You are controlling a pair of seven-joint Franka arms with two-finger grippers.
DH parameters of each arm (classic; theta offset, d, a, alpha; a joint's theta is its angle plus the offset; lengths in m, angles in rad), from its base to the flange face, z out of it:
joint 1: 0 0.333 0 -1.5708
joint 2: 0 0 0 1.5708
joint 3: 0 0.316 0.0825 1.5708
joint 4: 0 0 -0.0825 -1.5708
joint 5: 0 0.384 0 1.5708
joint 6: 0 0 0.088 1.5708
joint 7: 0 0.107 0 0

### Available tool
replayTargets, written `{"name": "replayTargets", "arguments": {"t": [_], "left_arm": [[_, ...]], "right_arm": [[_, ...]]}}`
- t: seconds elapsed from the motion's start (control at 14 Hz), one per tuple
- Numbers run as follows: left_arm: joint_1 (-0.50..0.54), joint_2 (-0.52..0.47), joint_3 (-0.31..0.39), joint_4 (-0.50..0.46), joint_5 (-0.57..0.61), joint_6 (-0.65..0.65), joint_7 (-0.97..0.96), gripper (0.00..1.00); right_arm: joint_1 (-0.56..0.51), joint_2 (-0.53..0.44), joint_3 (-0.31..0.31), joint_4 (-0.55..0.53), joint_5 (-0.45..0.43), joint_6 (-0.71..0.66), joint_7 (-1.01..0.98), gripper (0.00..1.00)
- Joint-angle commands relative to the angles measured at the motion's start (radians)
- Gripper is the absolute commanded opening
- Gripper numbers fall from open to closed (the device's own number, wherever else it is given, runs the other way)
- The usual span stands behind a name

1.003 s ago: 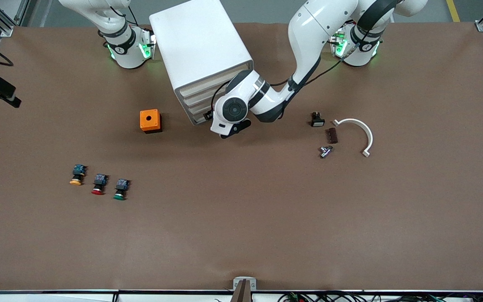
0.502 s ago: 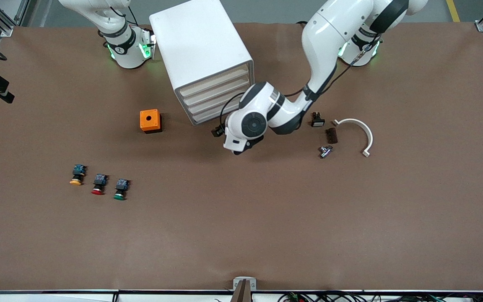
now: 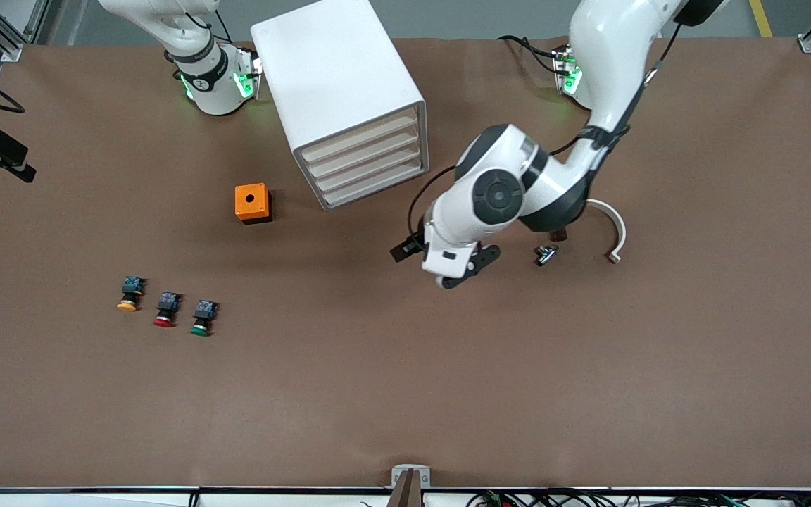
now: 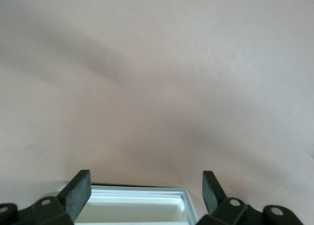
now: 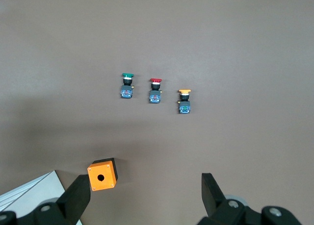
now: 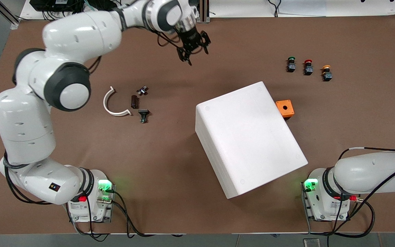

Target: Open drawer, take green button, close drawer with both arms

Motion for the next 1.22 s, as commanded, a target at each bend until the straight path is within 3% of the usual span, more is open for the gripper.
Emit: {"name": "replayTargets", "arguments": {"t": [0.0, 0.36, 1.15], "left_arm": [[0.068, -0.107, 0.003, -0.033, 0.035, -0.12, 0.08, 1.0], [0.169, -0.198, 0.0, -0.033, 0.147, -0.284, 0.222, 1.0], [0.411, -0.314, -0.002, -0.034, 0.148, -0.445, 0.592, 1.0]], "right_arm": [[0.002, 0.005, 0.001, 0.02, -0.011, -0.018, -0.009, 1.0], [0.003, 0.0, 0.001, 0.024, -0.012, -0.018, -0.009, 1.0], [0.008, 0.0, 0.008, 0.019, -0.014, -0.012, -0.001, 1.0]]}}
